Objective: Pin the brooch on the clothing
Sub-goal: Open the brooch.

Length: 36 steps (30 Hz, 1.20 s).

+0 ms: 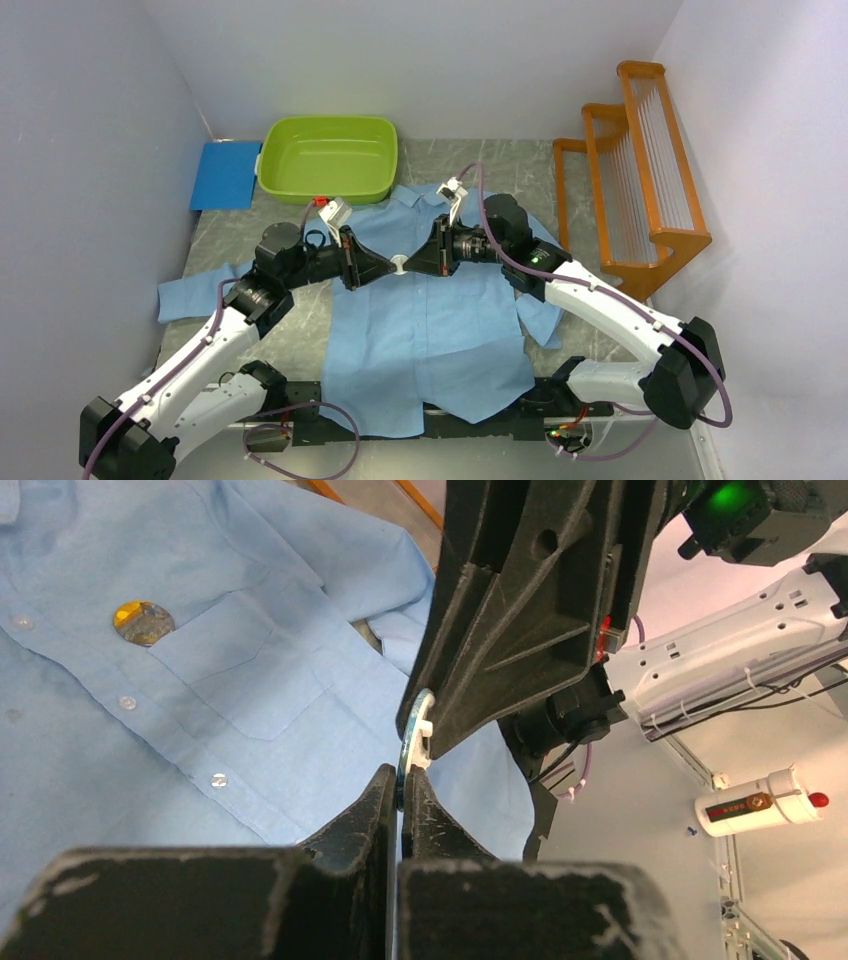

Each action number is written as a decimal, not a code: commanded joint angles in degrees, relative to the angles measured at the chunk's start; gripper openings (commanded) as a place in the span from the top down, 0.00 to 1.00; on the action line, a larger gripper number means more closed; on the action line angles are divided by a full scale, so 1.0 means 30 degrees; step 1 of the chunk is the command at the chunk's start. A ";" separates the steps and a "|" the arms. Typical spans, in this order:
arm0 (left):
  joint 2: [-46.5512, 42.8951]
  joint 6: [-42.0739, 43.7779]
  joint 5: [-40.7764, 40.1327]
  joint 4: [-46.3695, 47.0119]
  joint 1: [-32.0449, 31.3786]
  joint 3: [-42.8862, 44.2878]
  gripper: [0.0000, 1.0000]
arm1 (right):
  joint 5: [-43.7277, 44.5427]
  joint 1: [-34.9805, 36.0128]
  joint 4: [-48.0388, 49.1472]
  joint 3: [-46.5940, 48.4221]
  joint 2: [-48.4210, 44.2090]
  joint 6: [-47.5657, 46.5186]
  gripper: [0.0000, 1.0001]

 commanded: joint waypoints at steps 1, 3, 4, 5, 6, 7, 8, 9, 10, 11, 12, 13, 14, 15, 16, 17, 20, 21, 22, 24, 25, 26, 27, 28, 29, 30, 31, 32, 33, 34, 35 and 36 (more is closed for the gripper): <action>-0.0206 0.0565 0.0985 0.0743 -0.0343 0.1035 0.97 | 0.1681 -0.0136 -0.0358 -0.0137 -0.0120 -0.0573 0.78; -0.0267 0.0451 0.0989 0.0933 -0.0343 0.0923 0.97 | 0.1537 -0.0165 0.0925 -0.0906 -0.0777 -0.0231 0.72; -0.0322 0.0406 0.1024 0.0972 -0.0354 0.0901 0.97 | 0.1436 -0.0166 0.1440 -0.1202 -0.1009 -0.0090 0.71; -0.0355 0.0371 0.1028 0.0976 -0.0369 0.0898 0.97 | 0.1325 -0.0166 0.1992 -0.1473 -0.1243 0.0056 0.72; -0.0355 0.0355 0.1025 0.0955 -0.0364 0.0887 0.97 | 0.1073 -0.0162 0.2566 -0.1767 -0.1426 0.0187 0.72; -0.0348 0.0354 0.1050 0.0949 -0.0371 0.0875 0.97 | 0.0840 -0.0151 0.3081 -0.1954 -0.1530 0.0303 0.72; -0.0361 0.0328 0.1057 0.0944 -0.0372 0.0869 0.97 | 0.0558 -0.0149 0.3530 -0.2113 -0.1568 0.0383 0.72; -0.0352 0.0324 0.1058 0.0948 -0.0372 0.0869 0.97 | 0.0241 -0.0156 0.3857 -0.2166 -0.1533 0.0448 0.72; -0.0340 0.0297 0.1080 0.0948 -0.0372 0.0869 0.97 | 0.0004 -0.0146 0.4088 -0.2166 -0.1455 0.0441 0.72; -0.0338 0.0273 0.1105 0.0970 -0.0372 0.0894 0.98 | -0.0191 -0.0149 0.4213 -0.2125 -0.1368 0.0441 0.70; -0.0347 0.0266 0.1130 0.0976 -0.0372 0.0897 0.97 | -0.0325 -0.0149 0.4265 -0.2098 -0.1277 0.0455 0.69; -0.0328 0.0240 0.1159 0.0973 -0.0372 0.0920 0.97 | -0.0415 -0.0156 0.4333 -0.2032 -0.1167 0.0468 0.68; -0.0344 0.0237 0.1173 0.0977 -0.0361 0.0926 0.97 | -0.0529 -0.0157 0.4434 -0.2009 -0.1076 0.0506 0.66; -0.0350 0.0222 0.1175 0.0970 -0.0356 0.0927 0.97 | -0.0675 -0.0146 0.4556 -0.1977 -0.0988 0.0562 0.66; -0.0358 0.0209 0.1175 0.0991 -0.0355 0.0927 0.97 | -0.0763 -0.0138 0.4652 -0.1947 -0.0900 0.0613 0.64; -0.0348 0.0207 0.1201 0.1004 -0.0370 0.0902 0.97 | -0.0836 -0.0162 0.4836 -0.1936 -0.0838 0.0693 0.63; -0.0389 0.0203 0.1172 0.0956 -0.0372 0.0898 0.97 | -0.1043 -0.0151 0.5122 -0.1890 -0.0685 0.0861 0.64; -0.0400 0.0228 0.1175 0.0949 -0.0372 0.0898 0.97 | -0.1091 -0.0153 0.5235 -0.1889 -0.0668 0.0900 0.64; -0.0419 0.0235 0.1135 0.0922 -0.0357 0.0898 0.98 | -0.1100 -0.0164 0.5264 -0.1896 -0.0658 0.0912 0.65; -0.0462 0.0262 0.1089 0.0868 -0.0388 0.0898 0.97 | -0.1152 -0.0163 0.5193 -0.1894 -0.0607 0.0843 0.70; -0.0475 0.0265 0.1069 0.0861 -0.0388 0.0898 0.97 | -0.1181 -0.0147 0.5215 -0.1923 -0.0622 0.0831 0.73; -0.0480 0.0291 0.1034 0.0820 -0.0392 0.0898 0.97 | -0.1170 -0.0149 0.5148 -0.1937 -0.0660 0.0819 0.77; -0.0469 0.0294 0.1018 0.0804 -0.0393 0.0898 0.97 | -0.1070 -0.0156 0.5063 -0.1961 -0.0687 0.0777 0.84; -0.0486 0.0295 0.0987 0.0824 -0.0400 0.0898 0.97 | -0.1006 -0.0164 0.4946 -0.1978 -0.0719 0.0717 0.87; -0.0481 0.0273 0.0998 0.0866 -0.0379 0.0883 0.97 | -0.0881 -0.0151 0.4671 -0.1926 -0.0764 0.0567 0.89; -0.0481 0.0219 0.0999 0.0977 -0.0391 0.0870 0.97 | -0.0693 -0.0135 0.4198 -0.1755 -0.0718 0.0372 0.91; -0.0473 0.0172 0.1021 0.1039 -0.0400 0.0883 0.97 | -0.0549 -0.0129 0.3703 -0.1561 -0.0635 0.0128 0.93; -0.0458 0.0129 0.1042 0.1102 -0.0401 0.0911 0.97 | -0.0439 -0.0102 0.3161 -0.1284 -0.0508 -0.0111 0.93; -0.0408 0.0098 0.1049 0.1147 -0.0401 0.0962 0.97 | -0.0202 -0.0059 0.2555 -0.1030 -0.0342 -0.0324 0.95; -0.0354 0.0090 0.1072 0.1152 -0.0401 0.1023 0.97 | 0.0183 -0.0020 0.1908 -0.0752 -0.0178 -0.0461 0.96; -0.0289 0.0068 0.1107 0.1193 -0.0423 0.1104 0.97 | 0.0648 0.0014 0.1190 -0.0454 0.0047 -0.0551 0.98; -0.0166 0.0061 0.1156 0.1242 -0.0429 0.1169 0.97 | 0.1029 0.0025 0.0547 -0.0127 0.0346 -0.0672 0.99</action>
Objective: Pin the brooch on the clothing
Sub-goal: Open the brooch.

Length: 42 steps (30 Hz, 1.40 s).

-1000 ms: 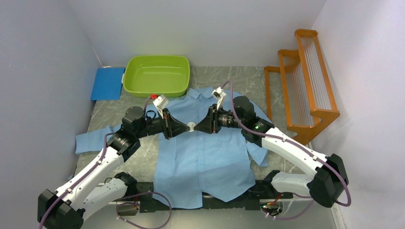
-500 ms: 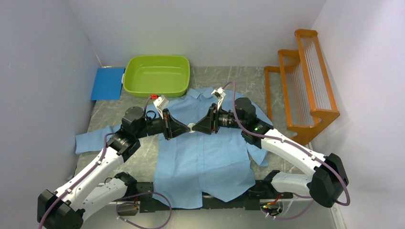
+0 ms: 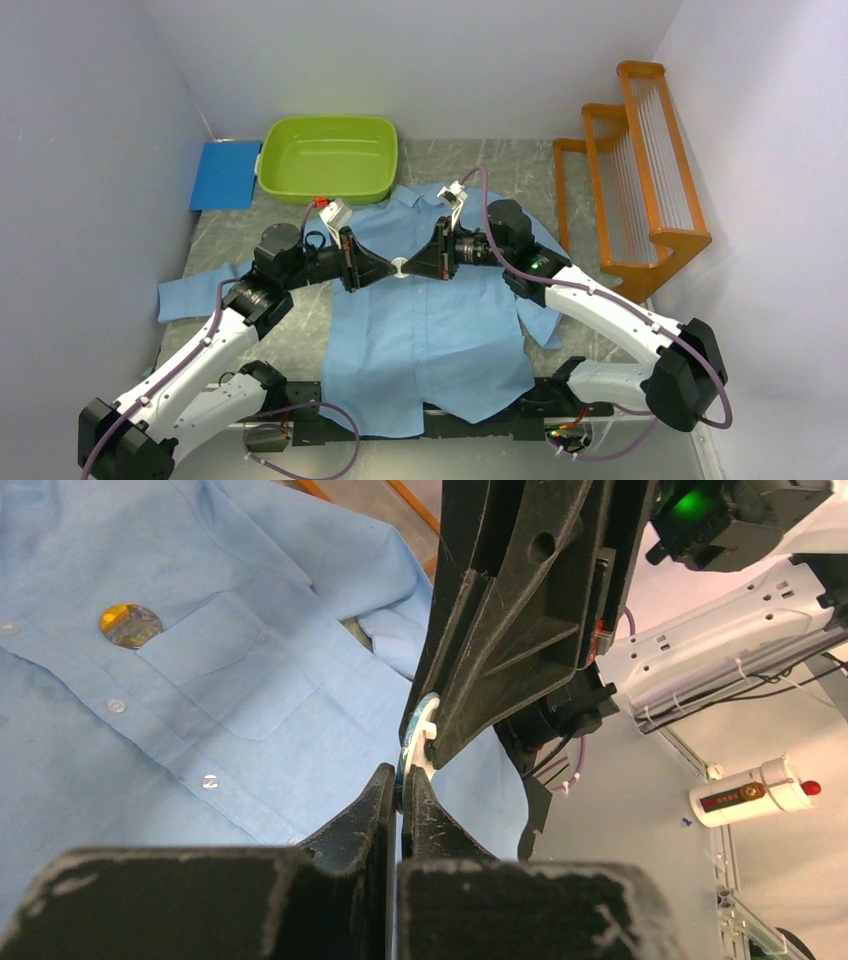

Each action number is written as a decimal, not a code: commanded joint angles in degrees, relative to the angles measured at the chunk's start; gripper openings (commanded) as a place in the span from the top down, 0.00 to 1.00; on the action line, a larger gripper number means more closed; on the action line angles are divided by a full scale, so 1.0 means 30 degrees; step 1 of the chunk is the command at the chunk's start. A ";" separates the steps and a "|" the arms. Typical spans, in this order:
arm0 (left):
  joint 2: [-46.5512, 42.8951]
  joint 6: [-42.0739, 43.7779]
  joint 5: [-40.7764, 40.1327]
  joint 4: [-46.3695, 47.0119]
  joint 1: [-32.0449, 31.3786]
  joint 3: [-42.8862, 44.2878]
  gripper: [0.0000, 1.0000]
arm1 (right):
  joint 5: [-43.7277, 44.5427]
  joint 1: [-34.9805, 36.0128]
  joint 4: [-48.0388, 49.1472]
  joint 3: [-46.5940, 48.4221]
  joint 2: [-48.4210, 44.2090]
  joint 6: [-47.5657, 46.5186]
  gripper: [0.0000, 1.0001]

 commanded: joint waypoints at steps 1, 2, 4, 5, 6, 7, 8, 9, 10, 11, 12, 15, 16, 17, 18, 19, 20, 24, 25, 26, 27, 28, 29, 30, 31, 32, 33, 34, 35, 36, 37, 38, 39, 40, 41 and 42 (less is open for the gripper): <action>-0.0006 -0.0122 0.0736 0.1325 -0.0208 0.1243 0.97 | 0.2523 0.0095 -0.3344 0.1871 0.1114 -0.1165 1.00; 0.0062 -0.0100 0.0738 0.1354 -0.0265 0.1305 0.97 | 0.2787 0.0147 -0.3990 0.2151 0.1397 -0.1336 1.00; 0.0172 -0.0051 0.0658 0.1385 -0.0378 0.1379 0.97 | 0.3353 0.0394 -0.4739 0.2542 0.1766 -0.1536 1.00; 0.0230 -0.0036 0.0625 0.1420 -0.0436 0.1413 0.97 | 0.3777 0.0551 -0.5062 0.2718 0.1899 -0.1679 1.00; 0.0274 -0.0034 0.0607 0.1457 -0.0491 0.1417 0.97 | 0.4189 0.0735 -0.5642 0.2978 0.2074 -0.1807 0.99; 0.0327 -0.0049 0.0579 0.1509 -0.0560 0.1440 0.97 | 0.4581 0.0970 -0.6083 0.3219 0.2298 -0.2135 0.97; 0.0374 -0.0039 0.0524 0.1523 -0.0613 0.1446 0.97 | 0.5015 0.1242 -0.6512 0.3491 0.2493 -0.2417 0.92; 0.0420 -0.0038 0.0484 0.1569 -0.0674 0.1447 0.97 | 0.5365 0.1492 -0.6800 0.3745 0.2639 -0.2734 0.85; 0.0481 -0.0009 0.0435 0.1582 -0.0720 0.1447 0.97 | 0.5537 0.1761 -0.6912 0.3890 0.2715 -0.3015 0.78; 0.0500 0.0035 0.0371 0.1569 -0.0764 0.1447 0.97 | 0.5585 0.1974 -0.6919 0.3941 0.2736 -0.3190 0.70; 0.0517 0.0066 0.0337 0.1559 -0.0781 0.1447 0.97 | 0.5437 0.2136 -0.6667 0.3911 0.2669 -0.3376 0.62; 0.0526 0.0231 0.0059 0.1424 -0.0806 0.1349 0.97 | 0.4302 0.2301 -0.5312 0.3108 0.1913 -0.3767 0.35; 0.0491 0.0278 -0.0039 0.1377 -0.0812 0.1285 0.97 | 0.3863 0.2309 -0.4643 0.2682 0.1493 -0.3950 0.28; 0.0450 0.0349 -0.0129 0.1323 -0.0812 0.1211 0.97 | 0.3599 0.2310 -0.4094 0.2318 0.1034 -0.4068 0.22; 0.0408 0.0420 -0.0213 0.1225 -0.0802 0.1139 0.97 | 0.3409 0.2303 -0.3328 0.1840 0.0449 -0.4163 0.17; 0.0381 0.0459 -0.0289 0.1191 -0.0797 0.1039 0.97 | 0.3315 0.2294 -0.2948 0.1286 -0.0188 -0.4219 0.13; 0.0322 0.0518 -0.0353 0.1161 -0.0796 0.0949 0.98 | 0.3479 0.2275 -0.2326 0.0832 -0.0853 -0.4307 0.10; 0.0048 0.0781 -0.0589 0.0945 -0.0798 0.0638 0.97 | 0.4163 0.2242 -0.1141 -0.0841 -0.3661 -0.4567 0.04; -0.0023 0.0896 -0.0655 0.0859 -0.0807 0.0588 0.97 | 0.4307 0.2224 -0.0891 -0.1144 -0.4173 -0.4521 0.04; -0.0102 0.1053 -0.0718 0.0742 -0.0812 0.0549 0.97 | 0.4416 0.2215 -0.0644 -0.1405 -0.4666 -0.4392 0.03; -0.0155 0.1263 -0.0814 0.0607 -0.0805 0.0540 0.97 | 0.4456 0.2217 -0.0368 -0.1733 -0.5086 -0.4222 0.02; -0.0221 0.1479 -0.0902 0.0484 -0.0812 0.0539 0.97 | 0.4523 0.2218 -0.0147 -0.1830 -0.5432 -0.4047 0.01; -0.0306 0.1701 -0.0990 0.0384 -0.0798 0.0539 0.97 | 0.4630 0.2199 0.0042 -0.2012 -0.5731 -0.3817 0.01; -0.0349 0.1911 -0.1086 0.0276 -0.0811 0.0579 0.97 | 0.4759 0.2186 0.0253 -0.2125 -0.5959 -0.3575 0.01; -0.0380 0.2216 -0.1127 0.0149 -0.0812 0.0632 0.97 | 0.5007 0.2188 0.0433 -0.2209 -0.6145 -0.3296 0.00; -0.0405 0.2716 -0.1136 -0.0024 -0.0813 0.0690 0.97 | 0.5570 0.2170 0.0345 -0.2131 -0.6223 -0.2921 0.00; -0.0384 0.3214 -0.1141 -0.0328 -0.0813 0.0836 0.97 | 0.6105 0.2190 0.0067 -0.2034 -0.6233 -0.2530 0.00; -0.0366 0.3895 -0.1156 -0.0746 -0.0798 0.1030 0.97 | 0.6509 0.2163 -0.0286 -0.1864 -0.6150 -0.2224 0.00; -0.0298 0.4775 -0.1147 -0.1095 -0.0811 0.1412 0.97 | 0.7006 0.2160 -0.0704 -0.1653 -0.6022 -0.1871 0.00; -0.0257 0.5760 -0.1182 -0.1934 -0.0805 0.1644 0.97 | 0.7489 0.2119 -0.1210 -0.1362 -0.5805 -0.1468 0.00; -0.0211 0.6905 -0.1245 -0.2595 -0.0812 0.2121 0.97 | 0.7733 0.2052 -0.1552 -0.1073 -0.5584 -0.1118 0.00; -0.0184 0.7964 -0.1356 -0.3344 -0.0812 0.2524 0.97 | 0.7822 0.1963 -0.1818 -0.0854 -0.5324 -0.0634 0.01; -0.0162 0.9213 -0.1487 -0.3874 -0.0811 0.2886 0.97 | 0.7822 0.1908 -0.1961 -0.0655 -0.5128 -0.0160 0.01; -0.0126 1.0859 -0.1514 -0.4313 -0.0812 0.3220 0.97 | 0.7778 0.1765 -0.2217 -0.0447 -0.4921 0.0364 0.01; -0.0137 1.2325 -0.1495 -0.4665 -0.0813 0.3504 0.97 | 0.7571 0.1590 -0.2381 -0.0260 -0.4704 0.0968 0.01; -0.0178 1.3874 -0.1427 -0.4991 -0.0798 0.3711 0.97 | 0.7216 0.1311 -0.2379 -0.0096 -0.4472 0.1509 0.01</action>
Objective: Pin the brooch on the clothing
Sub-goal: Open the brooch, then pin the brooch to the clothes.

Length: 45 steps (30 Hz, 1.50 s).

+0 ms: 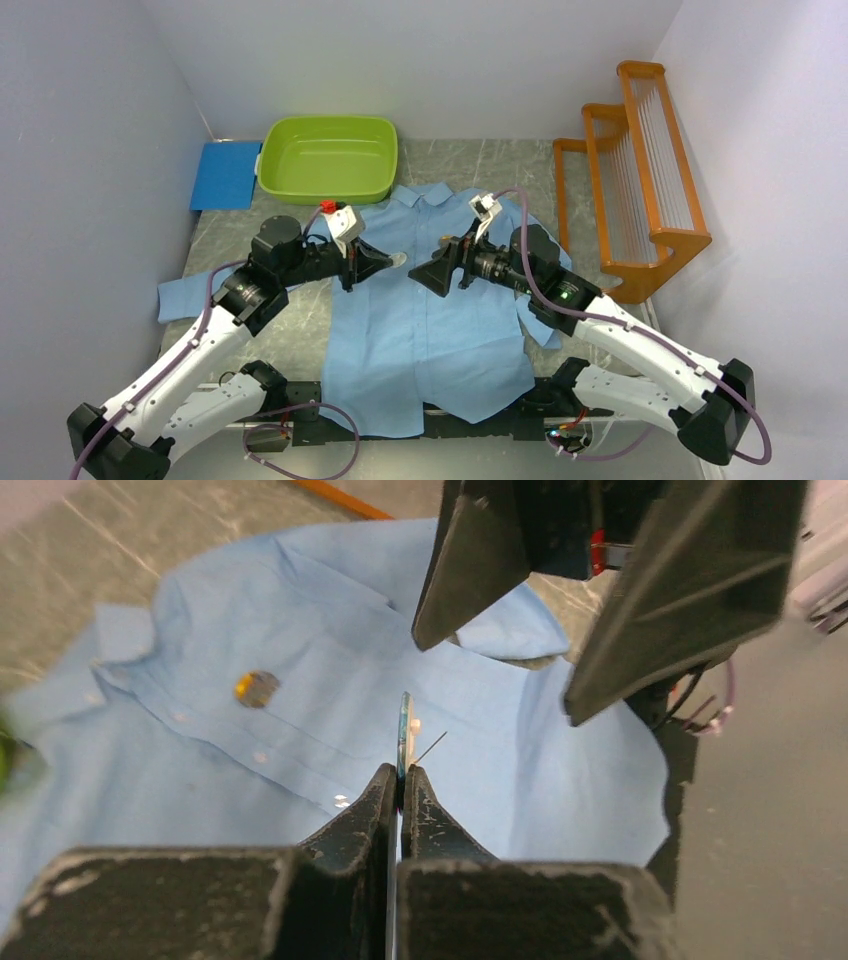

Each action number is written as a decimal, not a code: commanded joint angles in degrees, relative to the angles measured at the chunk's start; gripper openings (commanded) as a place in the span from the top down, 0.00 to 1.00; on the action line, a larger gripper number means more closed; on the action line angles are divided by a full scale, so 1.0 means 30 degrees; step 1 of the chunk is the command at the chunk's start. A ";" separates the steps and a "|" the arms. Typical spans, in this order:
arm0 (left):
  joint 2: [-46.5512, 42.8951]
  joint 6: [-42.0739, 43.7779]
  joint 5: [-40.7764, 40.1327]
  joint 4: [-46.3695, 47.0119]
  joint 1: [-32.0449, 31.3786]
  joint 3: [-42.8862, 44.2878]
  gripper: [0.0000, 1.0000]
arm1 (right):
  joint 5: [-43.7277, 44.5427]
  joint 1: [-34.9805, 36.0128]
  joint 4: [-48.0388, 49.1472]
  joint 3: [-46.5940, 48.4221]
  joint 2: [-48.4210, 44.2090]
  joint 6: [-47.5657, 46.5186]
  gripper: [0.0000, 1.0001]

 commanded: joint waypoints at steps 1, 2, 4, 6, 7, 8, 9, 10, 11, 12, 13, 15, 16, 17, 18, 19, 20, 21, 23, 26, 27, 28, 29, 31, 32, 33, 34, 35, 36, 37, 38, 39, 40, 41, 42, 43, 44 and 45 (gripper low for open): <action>-0.0187 0.8693 -0.0032 -0.1988 -0.0017 0.1840 0.97 | -0.0403 -0.0848 -0.0357 0.1541 0.0742 0.3113 0.02; -0.0276 1.0165 -0.0110 -0.2136 -0.0044 0.1878 0.97 | -0.0774 -0.1086 -0.0373 0.1645 0.0990 0.3735 0.02; -0.0618 1.3366 -0.0217 -0.2211 -0.0044 0.1686 0.97 | -0.1729 -0.1633 -0.0305 0.1765 0.1410 0.5076 0.03; -0.1130 1.7516 0.0095 -0.2257 -0.0048 0.1105 0.98 | -0.2998 -0.2320 0.0282 0.1570 0.1704 0.6411 0.05; -0.1478 1.9529 0.0257 -0.2037 -0.0048 0.0650 0.97 | -0.3629 -0.2614 0.1080 0.1352 0.1781 0.7077 0.06; -0.1880 2.1550 0.0387 -0.1618 -0.0066 -0.0029 0.97 | -0.4066 -0.2871 0.1491 0.1160 0.1809 0.7644 0.06; -0.2249 2.3040 0.0392 -0.0888 -0.0076 -0.0810 0.97 | -0.4399 -0.3075 0.1791 0.1016 0.1838 0.8143 0.07; -0.2559 2.4310 0.0247 0.0053 -0.0070 -0.1490 0.97 | -0.4675 -0.3258 0.1946 0.0975 0.1893 0.8466 0.08; -0.2788 2.5341 0.0111 0.0859 -0.0072 -0.2217 0.97 | -0.5006 -0.3409 0.1991 0.1036 0.2013 0.8707 0.09; -0.2974 2.6389 0.0043 0.1402 -0.0076 -0.2563 0.97 | -0.5264 -0.3468 0.1945 0.1154 0.2200 0.8840 0.10; -0.3071 2.7303 -0.0061 0.1781 -0.0099 -0.2756 0.97 | -0.5508 -0.3479 0.1907 0.1304 0.2460 0.8948 0.11; -0.3237 2.8915 -0.0214 0.1751 -0.0195 -0.2875 0.97 | -0.6014 -0.3477 0.2122 0.1561 0.2874 0.9204 0.15; -0.3298 2.9443 -0.0514 0.1811 -0.0311 -0.2927 0.97 | -0.6346 -0.3477 0.2445 0.1589 0.3069 0.9473 0.19; -0.3397 2.9732 -0.0753 0.1987 -0.0447 -0.2996 0.97 | -0.6680 -0.3477 0.2932 0.1531 0.3306 0.9782 0.22; -0.3497 2.9897 -0.0944 0.2012 -0.0544 -0.3059 0.97 | -0.6920 -0.3480 0.3330 0.1446 0.3563 1.0080 0.26; -0.3554 3.0108 -0.1111 0.2019 -0.0655 -0.3019 0.97 | -0.7158 -0.3466 0.3720 0.1381 0.3796 1.0341 0.29; -0.3605 3.0387 -0.1256 0.1939 -0.0735 -0.2905 0.97 | -0.7423 -0.3453 0.4095 0.1296 0.4104 1.0608 0.32; -0.3626 3.0671 -0.1439 0.1600 -0.0844 -0.2784 0.97 | -0.7686 -0.3426 0.4523 0.1216 0.4402 1.0901 0.35; -0.3728 3.1426 -0.1768 0.1032 -0.1092 -0.2635 0.97 | -0.8103 -0.3351 0.5617 0.1067 0.4949 1.1531 0.40; -0.3863 3.1797 -0.2055 0.0588 -0.1402 -0.2496 0.97 | -0.8743 -0.3249 0.7132 0.1329 0.5701 1.2129 0.45; -0.3830 3.1997 -0.2073 0.0054 -0.1433 -0.2305 0.97 | -0.8825 -0.3221 0.7217 0.1516 0.5858 1.2219 0.45; -0.3797 3.2315 -0.2087 -0.0712 -0.1488 -0.2041 0.97 | -0.8821 -0.3177 0.7143 0.1785 0.6012 1.2142 0.45; -0.3778 3.2501 -0.2129 -0.0980 -0.1550 -0.1936 0.97 | -0.8795 -0.3121 0.7050 0.1980 0.6102 1.2086 0.45; -0.3832 3.2538 -0.2244 -0.0956 -0.1677 -0.1948 0.97 | -0.8684 -0.3044 0.6808 0.2325 0.6271 1.1953 0.45; -0.3848 3.2555 -0.2306 -0.0919 -0.1727 -0.1980 0.97 | -0.8624 -0.3042 0.6700 0.2414 0.6365 1.1945 0.45; -0.3836 3.2608 -0.2346 -0.0969 -0.1766 -0.1943 0.97 | -0.8613 -0.3027 0.6661 0.2458 0.6454 1.1966 0.46; -0.3808 3.2634 -0.2381 -0.1078 -0.1825 -0.1891 0.97 | -0.8638 -0.3014 0.6659 0.2464 0.6556 1.1998 0.48; -0.3772 3.2709 -0.2403 -0.1216 -0.1859 -0.1826 0.98 | -0.8607 -0.2998 0.6689 0.2420 0.6657 1.2064 0.51; -0.3764 3.2733 -0.2436 -0.1314 -0.1885 -0.1785 0.97 | -0.8618 -0.3010 0.6839 0.2396 0.6743 1.2200 0.54; -0.3763 3.2736 -0.2465 -0.1282 -0.1958 -0.1798 0.98 | -0.8652 -0.3012 0.7085 0.2320 0.6849 1.2356 0.58; -0.3763 3.2759 -0.2498 -0.1203 -0.2000 -0.1808 0.97 | -0.8701 -0.2997 0.7299 0.2277 0.7002 1.2552 0.60; -0.3763 3.2743 -0.2517 -0.1188 -0.2050 -0.1801 0.97 | -0.8758 -0.2997 0.7414 0.2279 0.7123 1.2631 0.63; -0.3722 3.2738 -0.2549 -0.1208 -0.2081 -0.1767 0.97 | -0.8754 -0.2966 0.7432 0.2287 0.7215 1.2637 0.64; -0.3710 3.2759 -0.2625 -0.1236 -0.2118 -0.1745 0.97 | -0.8750 -0.2981 0.7416 0.2314 0.7333 1.2609 0.65; -0.3705 3.2773 -0.2657 -0.1247 -0.2152 -0.1724 0.97 | -0.8738 -0.2983 0.7344 0.2376 0.7421 1.2554 0.66; -0.3704 3.2767 -0.2683 -0.1252 -0.2182 -0.1721 0.97 | -0.8700 -0.2983 0.7251 0.2427 0.7509 1.2489 0.66; -0.3679 3.2766 -0.2690 -0.1267 -0.2226 -0.1695 0.97 | -0.8699 -0.2979 0.7232 0.2481 0.7597 1.2458 0.66; -0.3675 3.2773 -0.2677 -0.1295 -0.2257 -0.1670 0.97 | -0.8706 -0.2982 0.7204 0.2528 0.7662 1.2455 0.66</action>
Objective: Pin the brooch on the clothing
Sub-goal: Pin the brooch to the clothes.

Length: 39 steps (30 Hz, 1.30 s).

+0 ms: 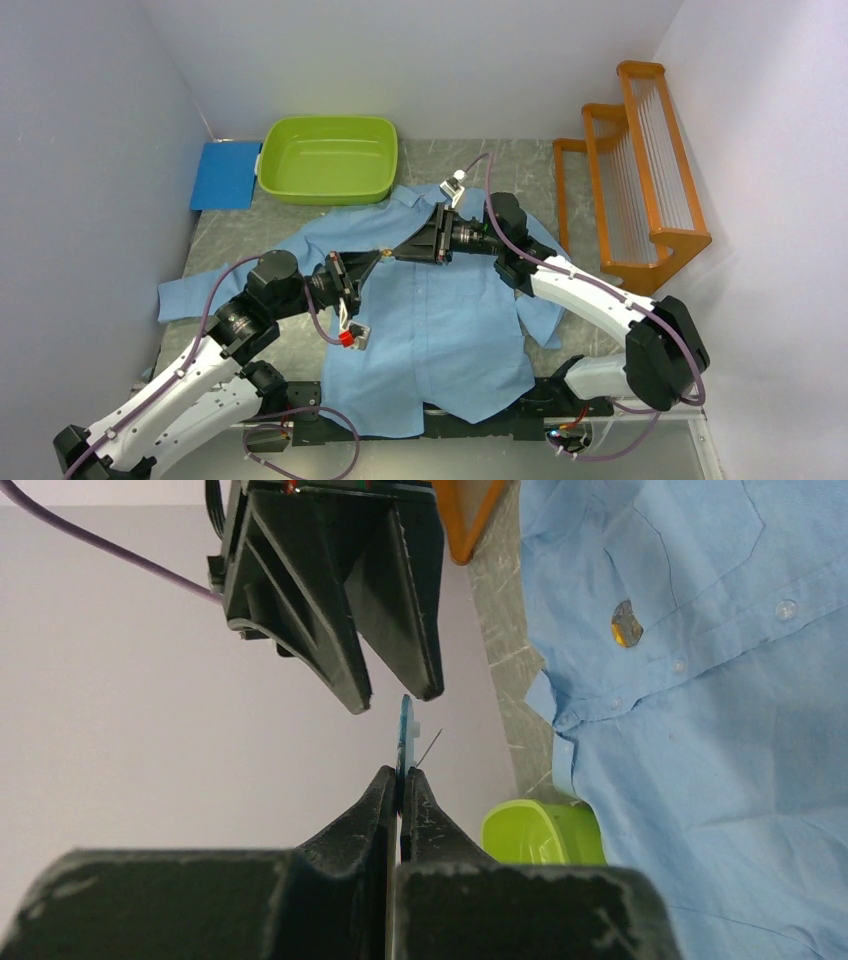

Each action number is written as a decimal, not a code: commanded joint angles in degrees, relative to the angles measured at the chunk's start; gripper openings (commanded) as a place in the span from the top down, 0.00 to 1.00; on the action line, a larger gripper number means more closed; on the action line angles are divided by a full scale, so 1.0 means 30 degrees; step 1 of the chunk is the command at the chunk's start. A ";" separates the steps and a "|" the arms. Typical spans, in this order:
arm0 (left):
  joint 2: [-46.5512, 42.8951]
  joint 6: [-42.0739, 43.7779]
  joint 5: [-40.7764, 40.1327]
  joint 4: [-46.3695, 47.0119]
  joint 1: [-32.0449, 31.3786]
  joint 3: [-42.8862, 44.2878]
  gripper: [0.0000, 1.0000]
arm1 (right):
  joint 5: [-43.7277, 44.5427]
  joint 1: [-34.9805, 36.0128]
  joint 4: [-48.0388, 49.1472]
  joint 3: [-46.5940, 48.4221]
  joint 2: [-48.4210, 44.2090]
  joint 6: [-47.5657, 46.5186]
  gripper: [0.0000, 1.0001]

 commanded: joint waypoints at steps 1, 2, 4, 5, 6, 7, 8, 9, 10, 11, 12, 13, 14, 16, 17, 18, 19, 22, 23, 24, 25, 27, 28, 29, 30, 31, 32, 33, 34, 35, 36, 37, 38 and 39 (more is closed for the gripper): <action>0.0034 0.0353 -0.0161 0.0035 -0.0221 0.0938 0.97 | -0.0216 0.0055 0.1073 0.0920 0.0273 0.0193 0.66; 0.0040 0.0346 -0.0187 -0.0032 -0.0252 0.0967 0.97 | -0.0239 0.0055 0.1207 0.0913 0.0349 0.0269 0.66; 0.0067 0.0372 -0.0202 -0.0166 -0.0350 0.1003 0.98 | -0.0319 0.0070 0.1504 0.0939 0.0503 0.0396 0.66; 0.0026 0.0381 -0.0228 -0.0134 -0.0393 0.0979 0.97 | -0.0347 0.0057 0.1554 0.0988 0.0590 0.0427 0.66; 0.0066 0.0349 -0.0276 -0.0094 -0.0424 0.0976 0.97 | -0.0402 0.0055 0.1659 0.1013 0.0663 0.0478 0.66; 0.0070 0.0386 -0.0300 -0.0158 -0.0457 0.0990 0.97 | -0.0442 0.0070 0.1779 0.1063 0.0767 0.0590 0.67; 0.0085 0.0376 -0.0360 -0.0203 -0.0487 0.1003 0.97 | -0.0513 0.0086 0.1933 0.1059 0.0847 0.0707 0.68; 0.0098 0.0415 -0.0387 -0.0296 -0.0512 0.1030 0.97 | -0.0573 0.0092 0.2088 0.1106 0.0901 0.0795 0.70; 0.0085 0.0445 -0.0419 -0.0334 -0.0537 0.1034 0.97 | -0.0669 0.0086 0.2202 0.1141 0.0959 0.0846 0.71; 0.0072 0.0544 -0.0431 -0.0452 -0.0574 0.1034 0.97 | -0.0724 0.0085 0.2184 0.1218 0.1017 0.0846 0.73; 0.0078 0.0622 -0.0539 -0.0525 -0.0585 0.1038 0.97 | -0.0852 0.0088 0.2064 0.1349 0.1065 0.0791 0.75; 0.0057 0.0592 -0.0600 -0.0553 -0.0605 0.1035 0.98 | -0.0923 0.0100 0.1961 0.1487 0.1126 0.0732 0.77; 0.0043 0.0570 -0.0677 -0.0597 -0.0608 0.1034 0.98 | -0.0994 0.0086 0.1871 0.1555 0.1166 0.0703 0.78; 0.0012 0.0637 -0.0768 -0.0650 -0.0622 0.1007 0.97 | -0.1134 0.0113 0.1911 0.1612 0.1180 0.0780 0.78; 0.0012 0.0660 -0.0830 -0.0693 -0.0635 0.1005 0.97 | -0.1174 0.0114 0.1927 0.1625 0.1177 0.0815 0.78; 0.0012 0.0666 -0.0853 -0.0728 -0.0622 0.1005 0.97 | -0.1205 0.0118 0.1955 0.1627 0.1176 0.0831 0.78; 0.0026 0.0689 -0.0899 -0.0754 -0.0657 0.1027 0.97 | -0.1275 0.0136 0.1959 0.1656 0.1151 0.0866 0.78; 0.0084 0.0851 -0.0943 -0.0733 -0.0667 0.1048 0.97 | -0.1483 0.0164 0.2182 0.1657 0.1172 0.1024 0.77; 0.0112 0.0870 -0.0933 -0.0707 -0.0667 0.1036 0.97 | -0.1595 0.0146 0.2155 0.1693 0.1216 0.1058 0.77; 0.0127 0.0912 -0.0945 -0.0720 -0.0689 0.1056 0.97 | -0.1646 0.0143 0.1980 0.1760 0.1232 0.0997 0.77; 0.0176 0.0928 -0.0937 -0.0764 -0.0688 0.1088 0.97 | -0.1612 0.0158 0.1764 0.1823 0.1194 0.0841 0.77; 0.0217 0.1049 -0.0976 -0.0847 -0.0746 0.1121 0.97 | -0.1611 0.0160 0.1633 0.1919 0.1176 0.0796 0.77; 0.0231 0.1059 -0.0995 -0.0824 -0.0753 0.1096 0.97 | -0.1685 0.0171 0.1699 0.1958 0.1216 0.0858 0.77; 0.0237 0.1071 -0.1031 -0.0821 -0.0773 0.1093 0.97 | -0.1771 0.0165 0.1831 0.1972 0.1254 0.0931 0.77; 0.0245 0.1139 -0.1105 -0.0828 -0.0808 0.1093 0.97 | -0.1833 0.0172 0.1943 0.1974 0.1285 0.1043 0.77; 0.0264 0.1188 -0.1125 -0.0792 -0.0827 0.1071 0.97 | -0.1877 0.0172 0.2192 0.1912 0.1307 0.1159 0.77; 0.0274 0.1256 -0.1193 -0.0817 -0.0840 0.1097 0.97 | -0.1916 0.0172 0.2307 0.1853 0.1317 0.1247 0.78; 0.0301 0.1327 -0.1228 -0.0893 -0.0846 0.1115 0.97 | -0.1891 0.0172 0.2350 0.1820 0.1296 0.1302 0.79; 0.0344 0.1408 -0.1276 -0.0994 -0.0894 0.1147 0.97 | -0.1862 0.0172 0.2429 0.1787 0.1294 0.1342 0.80; 0.0383 0.1463 -0.1344 -0.1106 -0.0904 0.1177 0.97 | -0.1881 0.0172 0.2516 0.1764 0.1293 0.1391 0.81; 0.0391 0.1484 -0.1353 -0.1200 -0.0909 0.1202 0.97 | -0.1949 0.0172 0.2629 0.1747 0.1319 0.1456 0.84; 0.0418 0.1513 -0.1340 -0.1252 -0.0928 0.1209 0.97 | -0.1947 0.0172 0.2658 0.1763 0.1333 0.1442 0.88; 0.0422 0.1469 -0.1301 -0.1245 -0.0948 0.1210 0.97 | -0.1946 0.0172 0.2687 0.1747 0.1324 0.1425 0.94; 0.0400 0.1426 -0.1278 -0.1258 -0.0973 0.1192 0.97 | -0.1968 0.0172 0.2691 0.1759 0.1323 0.1372 1.00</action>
